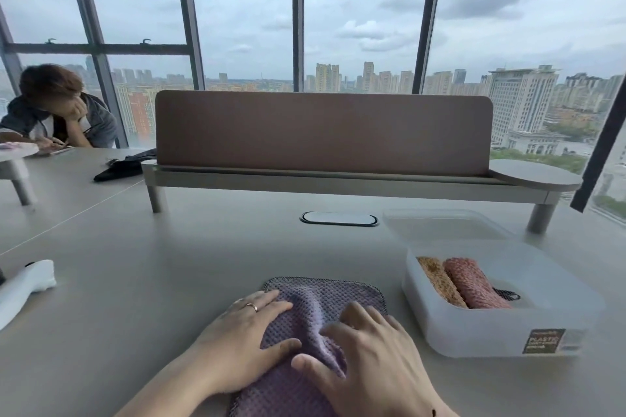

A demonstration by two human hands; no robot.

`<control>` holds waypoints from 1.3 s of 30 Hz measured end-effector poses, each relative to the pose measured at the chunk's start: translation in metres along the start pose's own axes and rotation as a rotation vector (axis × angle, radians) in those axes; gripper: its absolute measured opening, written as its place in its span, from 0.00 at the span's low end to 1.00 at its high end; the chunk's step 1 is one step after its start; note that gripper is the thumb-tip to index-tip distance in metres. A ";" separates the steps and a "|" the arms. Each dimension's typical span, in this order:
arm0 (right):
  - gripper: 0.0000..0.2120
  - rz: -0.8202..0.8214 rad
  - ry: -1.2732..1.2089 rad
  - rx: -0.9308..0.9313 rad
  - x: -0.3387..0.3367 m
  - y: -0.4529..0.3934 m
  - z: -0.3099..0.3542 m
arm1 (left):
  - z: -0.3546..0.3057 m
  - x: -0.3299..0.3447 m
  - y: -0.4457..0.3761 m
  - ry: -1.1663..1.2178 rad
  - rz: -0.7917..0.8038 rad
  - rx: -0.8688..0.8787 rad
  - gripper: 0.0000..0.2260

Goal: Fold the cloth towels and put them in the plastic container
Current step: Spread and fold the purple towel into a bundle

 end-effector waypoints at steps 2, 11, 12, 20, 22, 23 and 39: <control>0.34 0.151 -0.014 -0.025 0.019 0.000 0.000 | 0.002 0.003 0.002 -0.049 0.049 -0.011 0.48; 0.49 0.405 -0.107 -0.012 0.040 0.004 -0.024 | 0.041 0.014 -0.004 -0.094 0.205 -0.115 0.51; 0.48 0.321 -0.118 -0.014 0.030 0.000 -0.025 | 0.047 0.012 -0.005 -0.085 0.192 -0.131 0.51; 0.27 0.404 -0.249 -0.324 0.035 0.011 0.013 | 0.062 0.007 -0.008 -0.021 0.153 -0.149 0.51; 0.19 0.258 -0.199 -0.314 0.019 0.006 0.014 | 0.061 0.007 -0.008 -0.026 0.158 -0.148 0.51; 0.19 0.215 -0.168 -0.286 0.012 0.003 0.010 | 0.061 0.007 -0.008 -0.026 0.159 -0.145 0.51; 0.03 -0.117 -0.457 -0.251 -0.048 -0.002 0.003 | 0.059 0.006 -0.007 -0.036 0.150 -0.146 0.53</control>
Point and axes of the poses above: each hand's wrist, its own y-axis away from the middle knuckle, its own x-axis out of the palm, z = x × y, the point moved 10 cm from there along -y, towards the middle knuckle, and after that the axes turned 5 degrees about y, right-handed, at the moved point
